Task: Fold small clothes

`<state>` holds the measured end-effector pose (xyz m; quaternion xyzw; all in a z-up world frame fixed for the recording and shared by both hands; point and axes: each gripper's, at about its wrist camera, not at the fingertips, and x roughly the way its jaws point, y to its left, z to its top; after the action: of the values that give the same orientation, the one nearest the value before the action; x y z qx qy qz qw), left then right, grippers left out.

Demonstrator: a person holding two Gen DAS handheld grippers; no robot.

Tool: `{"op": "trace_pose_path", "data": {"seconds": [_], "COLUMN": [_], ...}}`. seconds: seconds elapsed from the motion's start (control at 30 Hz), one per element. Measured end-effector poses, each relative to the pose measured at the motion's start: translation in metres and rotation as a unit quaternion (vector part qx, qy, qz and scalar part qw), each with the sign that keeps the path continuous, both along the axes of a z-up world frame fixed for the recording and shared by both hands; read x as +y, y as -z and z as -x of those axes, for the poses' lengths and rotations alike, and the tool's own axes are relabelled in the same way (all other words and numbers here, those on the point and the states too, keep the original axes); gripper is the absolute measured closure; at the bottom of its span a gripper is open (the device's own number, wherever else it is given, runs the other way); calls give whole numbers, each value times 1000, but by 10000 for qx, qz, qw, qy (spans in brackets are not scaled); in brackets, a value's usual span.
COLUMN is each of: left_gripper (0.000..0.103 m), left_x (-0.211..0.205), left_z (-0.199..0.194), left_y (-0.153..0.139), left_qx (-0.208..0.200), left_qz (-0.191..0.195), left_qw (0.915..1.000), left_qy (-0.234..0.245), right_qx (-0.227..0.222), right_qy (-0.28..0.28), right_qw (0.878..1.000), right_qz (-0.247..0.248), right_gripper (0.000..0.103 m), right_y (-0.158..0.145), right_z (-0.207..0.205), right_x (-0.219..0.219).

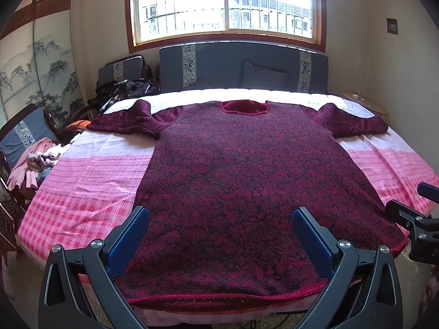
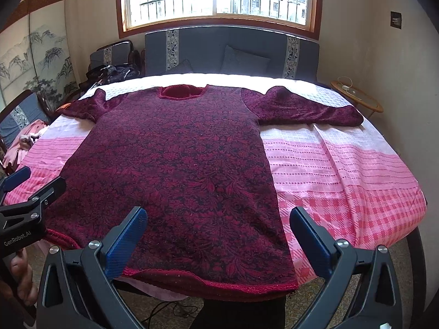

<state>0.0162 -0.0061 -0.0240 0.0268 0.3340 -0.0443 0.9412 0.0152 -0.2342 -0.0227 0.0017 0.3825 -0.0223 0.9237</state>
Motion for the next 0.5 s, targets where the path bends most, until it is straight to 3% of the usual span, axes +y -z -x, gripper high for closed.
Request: {"op": "trace_pose_path", "data": {"seconds": [0.5], "left_gripper": [0], "left_x": [-1], "left_z": [-5], "left_y": [9], "left_qx": [124], "left_qz": [74], "left_qw": [9998], "left_qy": [110], "right_qx": [164], "right_qy": [-9], "right_qw": [9998], "right_qz": [-60], "right_gripper": [0], "right_y": [14], "right_z": [-10], "right_x": [-9]}}
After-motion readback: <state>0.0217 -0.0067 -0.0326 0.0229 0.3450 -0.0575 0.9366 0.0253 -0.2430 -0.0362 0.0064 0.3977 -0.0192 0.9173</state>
